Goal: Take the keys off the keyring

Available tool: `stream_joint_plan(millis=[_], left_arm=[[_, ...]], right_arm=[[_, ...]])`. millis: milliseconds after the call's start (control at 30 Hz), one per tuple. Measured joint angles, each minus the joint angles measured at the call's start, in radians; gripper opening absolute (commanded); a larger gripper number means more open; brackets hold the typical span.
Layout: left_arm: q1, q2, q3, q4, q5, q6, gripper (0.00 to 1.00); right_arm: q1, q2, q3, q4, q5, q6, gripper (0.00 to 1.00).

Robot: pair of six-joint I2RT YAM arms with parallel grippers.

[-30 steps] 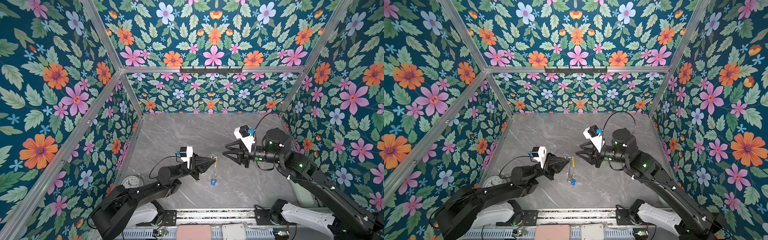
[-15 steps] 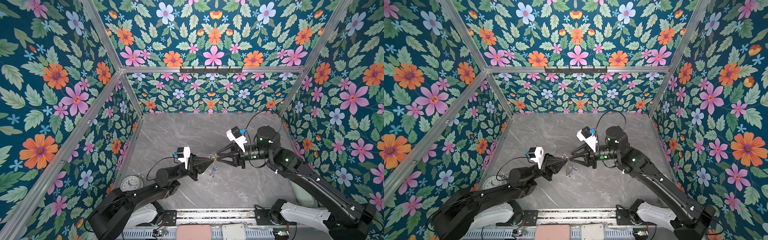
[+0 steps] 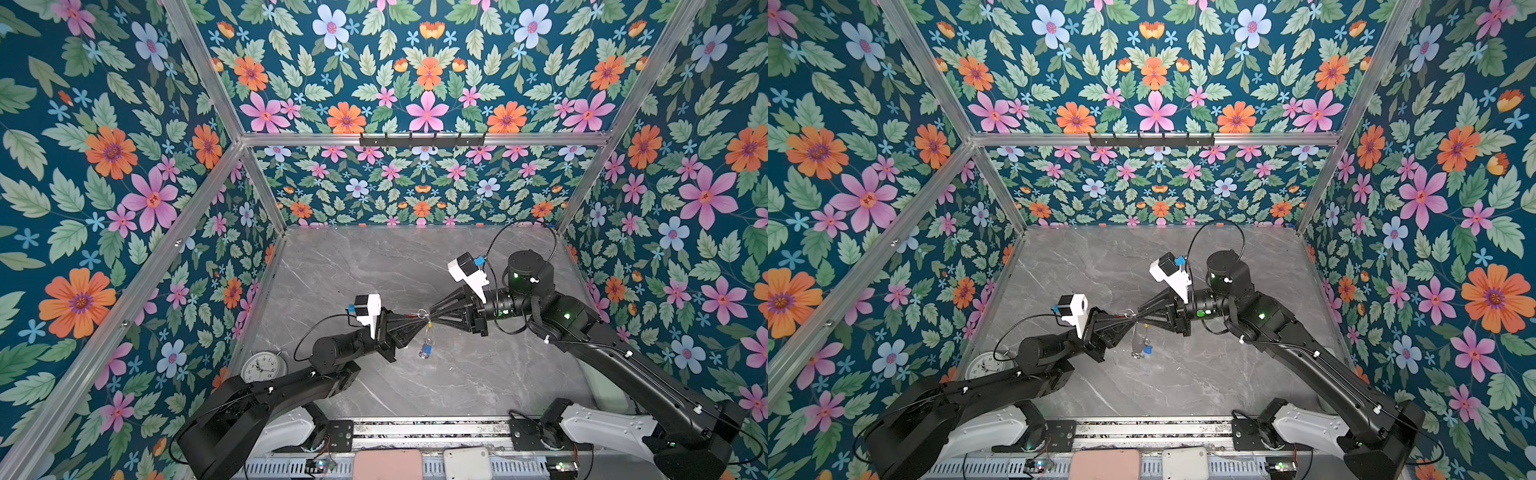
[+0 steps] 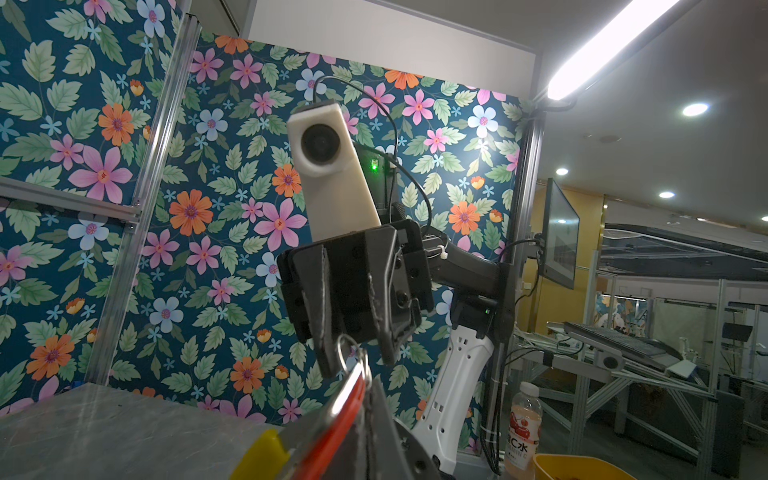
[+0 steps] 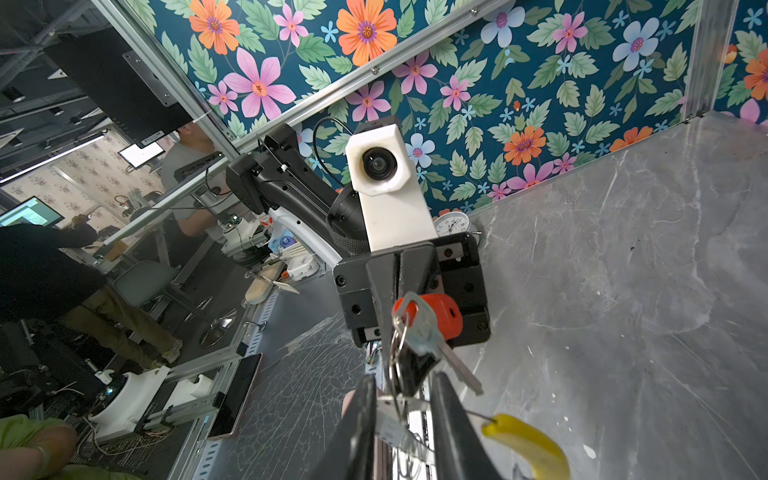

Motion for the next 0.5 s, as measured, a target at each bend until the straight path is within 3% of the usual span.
stream_joint_plan(millis=[233, 500], left_arm=[[0.000, 0.003, 0.000, 0.000, -0.001, 0.000, 0.00], [0.000, 0.002, -0.002, 0.000, -0.003, 0.000, 0.00]], right_arm=[[0.009, 0.010, 0.004, -0.002, 0.000, 0.000, 0.24], [0.016, 0.011, 0.004, -0.008, 0.008, -0.005, 0.14]])
